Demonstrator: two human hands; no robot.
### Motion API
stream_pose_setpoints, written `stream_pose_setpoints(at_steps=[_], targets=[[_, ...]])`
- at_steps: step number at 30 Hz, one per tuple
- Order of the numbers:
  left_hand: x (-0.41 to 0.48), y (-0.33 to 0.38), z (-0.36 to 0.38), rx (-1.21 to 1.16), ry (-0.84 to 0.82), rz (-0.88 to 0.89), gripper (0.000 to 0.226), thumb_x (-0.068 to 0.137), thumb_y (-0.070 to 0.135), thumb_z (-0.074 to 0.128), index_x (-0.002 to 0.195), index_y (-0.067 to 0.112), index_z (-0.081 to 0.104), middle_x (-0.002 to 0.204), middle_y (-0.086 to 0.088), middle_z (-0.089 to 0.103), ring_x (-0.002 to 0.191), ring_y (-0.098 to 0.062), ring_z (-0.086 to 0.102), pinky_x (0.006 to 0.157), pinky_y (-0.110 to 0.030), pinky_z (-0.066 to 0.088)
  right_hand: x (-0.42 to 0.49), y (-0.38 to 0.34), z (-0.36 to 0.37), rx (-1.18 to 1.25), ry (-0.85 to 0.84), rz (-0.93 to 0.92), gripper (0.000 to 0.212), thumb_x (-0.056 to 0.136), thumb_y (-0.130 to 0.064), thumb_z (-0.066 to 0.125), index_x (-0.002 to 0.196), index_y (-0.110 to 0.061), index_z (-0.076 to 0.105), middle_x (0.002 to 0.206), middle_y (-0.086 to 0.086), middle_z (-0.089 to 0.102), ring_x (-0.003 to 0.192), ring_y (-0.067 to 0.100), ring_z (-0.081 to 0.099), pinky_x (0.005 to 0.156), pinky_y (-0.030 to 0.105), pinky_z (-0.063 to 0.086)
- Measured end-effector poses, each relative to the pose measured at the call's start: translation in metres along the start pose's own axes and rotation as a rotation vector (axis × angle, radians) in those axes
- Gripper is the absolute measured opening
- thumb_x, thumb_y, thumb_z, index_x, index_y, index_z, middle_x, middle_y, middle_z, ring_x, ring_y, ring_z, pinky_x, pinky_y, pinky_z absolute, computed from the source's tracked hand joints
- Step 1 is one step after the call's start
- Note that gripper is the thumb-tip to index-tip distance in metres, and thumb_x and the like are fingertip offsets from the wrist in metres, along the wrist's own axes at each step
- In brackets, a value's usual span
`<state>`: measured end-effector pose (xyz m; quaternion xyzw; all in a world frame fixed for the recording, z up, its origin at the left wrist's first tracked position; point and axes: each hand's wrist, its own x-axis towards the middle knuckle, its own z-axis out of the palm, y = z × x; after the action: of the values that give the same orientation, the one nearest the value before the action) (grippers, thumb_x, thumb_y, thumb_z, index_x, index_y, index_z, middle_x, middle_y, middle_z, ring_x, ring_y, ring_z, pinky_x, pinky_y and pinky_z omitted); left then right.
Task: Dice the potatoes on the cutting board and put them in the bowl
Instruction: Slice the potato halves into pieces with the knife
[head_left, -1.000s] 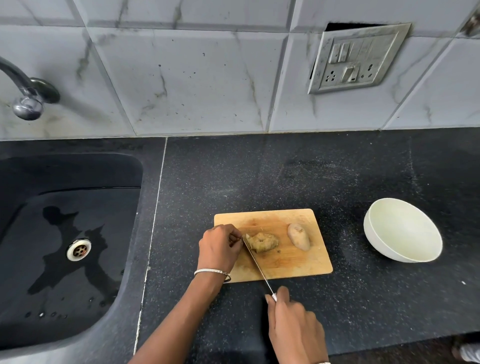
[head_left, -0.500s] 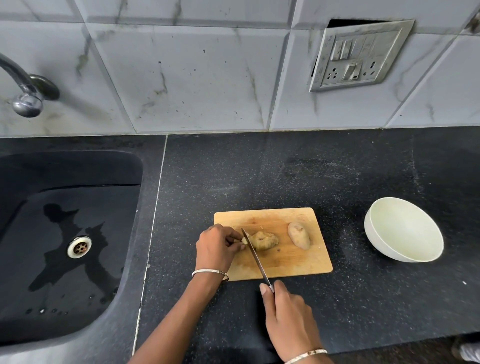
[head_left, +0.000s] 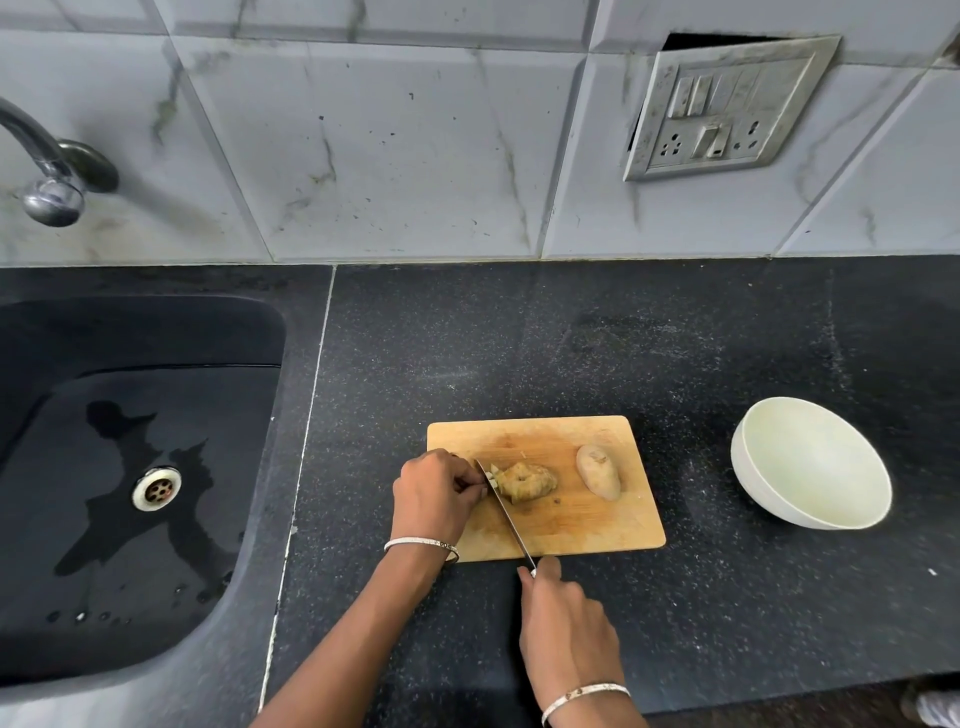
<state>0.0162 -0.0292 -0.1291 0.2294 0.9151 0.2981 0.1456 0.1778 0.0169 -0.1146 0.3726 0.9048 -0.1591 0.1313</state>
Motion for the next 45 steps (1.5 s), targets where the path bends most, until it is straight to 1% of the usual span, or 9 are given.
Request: stream_pose_setpoints(at_steps=[4, 8, 13, 15, 19, 22, 28, 37, 45], targets=[[0.001, -0.001, 0.001, -0.025, -0.002, -0.009, 0.005, 0.074, 0.023, 0.077, 0.075, 0.028, 0.076, 0.071, 0.013, 0.065, 0.071, -0.009, 0.061, 0.062, -0.023, 0.043, 0.004, 0.002, 0.000, 0.085, -0.029, 0.018, 0.035, 0.103, -0.045, 0.023, 0.114, -0.021, 0.046, 0.105, 0.002, 0.066, 0.102, 0.026, 0.065, 0.070, 0.035, 0.048], [0.003, -0.001, 0.000, -0.019, -0.003, -0.017, 0.004, 0.075, 0.024, 0.077, 0.076, 0.027, 0.077, 0.073, 0.011, 0.070, 0.072, -0.011, 0.063, 0.068, -0.027, 0.052, 0.003, 0.013, -0.003, 0.261, -0.092, 0.010, 0.030, 0.101, -0.049, 0.025, 0.095, -0.028, 0.047, 0.090, -0.001, 0.059, 0.095, 0.025, 0.064, 0.069, 0.035, 0.047], [0.003, -0.002, -0.003, -0.049, -0.030, -0.001, 0.006, 0.075, 0.023, 0.079, 0.078, 0.027, 0.076, 0.069, 0.014, 0.066, 0.067, -0.004, 0.060, 0.067, -0.023, 0.052, -0.021, 0.020, -0.010, 0.134, -0.046, 0.028, 0.034, 0.099, -0.055, 0.018, 0.101, -0.028, 0.038, 0.096, -0.002, 0.064, 0.100, 0.023, 0.065, 0.066, 0.031, 0.041], [0.003, -0.003, -0.005, -0.045, -0.053, 0.002, 0.008, 0.074, 0.022, 0.080, 0.079, 0.027, 0.076, 0.070, 0.014, 0.067, 0.067, -0.003, 0.060, 0.066, -0.021, 0.050, -0.029, 0.021, -0.015, 0.084, -0.015, 0.021, 0.037, 0.099, -0.056, 0.016, 0.107, -0.028, 0.038, 0.088, -0.002, 0.061, 0.099, 0.022, 0.065, 0.065, 0.029, 0.039], [0.005, -0.003, -0.006, -0.031, -0.076, 0.023, 0.011, 0.073, 0.023, 0.082, 0.081, 0.026, 0.075, 0.073, 0.012, 0.069, 0.071, -0.004, 0.062, 0.065, -0.020, 0.047, -0.026, 0.023, -0.021, 0.107, 0.058, 0.023, 0.032, 0.098, -0.056, 0.014, 0.097, -0.028, 0.031, 0.075, -0.004, 0.050, 0.088, 0.019, 0.067, 0.059, 0.029, 0.038], [0.007, 0.000, -0.005, -0.036, -0.076, 0.057, 0.024, 0.067, 0.028, 0.086, 0.086, 0.026, 0.071, 0.075, 0.013, 0.066, 0.075, -0.008, 0.063, 0.072, -0.027, 0.052, -0.015, 0.023, -0.019, 0.168, 0.092, 0.009, 0.034, 0.098, -0.055, 0.015, 0.096, -0.027, 0.035, 0.077, -0.004, 0.055, 0.084, 0.020, 0.066, 0.057, 0.030, 0.038], [0.013, 0.008, 0.003, 0.085, -0.141, 0.129, 0.054, 0.061, 0.046, 0.085, 0.108, 0.028, 0.067, 0.099, 0.007, 0.063, 0.089, -0.013, 0.061, 0.081, -0.034, 0.052, 0.000, 0.014, -0.007, 0.237, 0.096, -0.021, 0.033, 0.100, -0.052, 0.019, 0.099, -0.028, 0.040, 0.088, -0.004, 0.065, 0.084, 0.023, 0.066, 0.060, 0.032, 0.039], [0.014, 0.007, 0.006, 0.041, -0.119, 0.149, 0.034, 0.064, 0.040, 0.085, 0.094, 0.031, 0.074, 0.091, 0.010, 0.060, 0.083, -0.012, 0.059, 0.075, -0.031, 0.052, 0.000, 0.015, -0.002, 0.209, 0.100, 0.009, 0.037, 0.101, -0.050, 0.018, 0.110, -0.025, 0.043, 0.093, -0.001, 0.067, 0.090, 0.025, 0.067, 0.060, 0.032, 0.041], [0.009, 0.003, 0.005, 0.028, -0.084, 0.173, 0.029, 0.070, 0.039, 0.081, 0.097, 0.032, 0.073, 0.088, 0.013, 0.060, 0.074, -0.003, 0.057, 0.073, -0.025, 0.051, 0.001, 0.015, -0.003, 0.174, 0.093, 0.020, 0.039, 0.101, -0.051, 0.017, 0.115, -0.024, 0.042, 0.095, -0.001, 0.067, 0.092, 0.024, 0.068, 0.061, 0.032, 0.042]])
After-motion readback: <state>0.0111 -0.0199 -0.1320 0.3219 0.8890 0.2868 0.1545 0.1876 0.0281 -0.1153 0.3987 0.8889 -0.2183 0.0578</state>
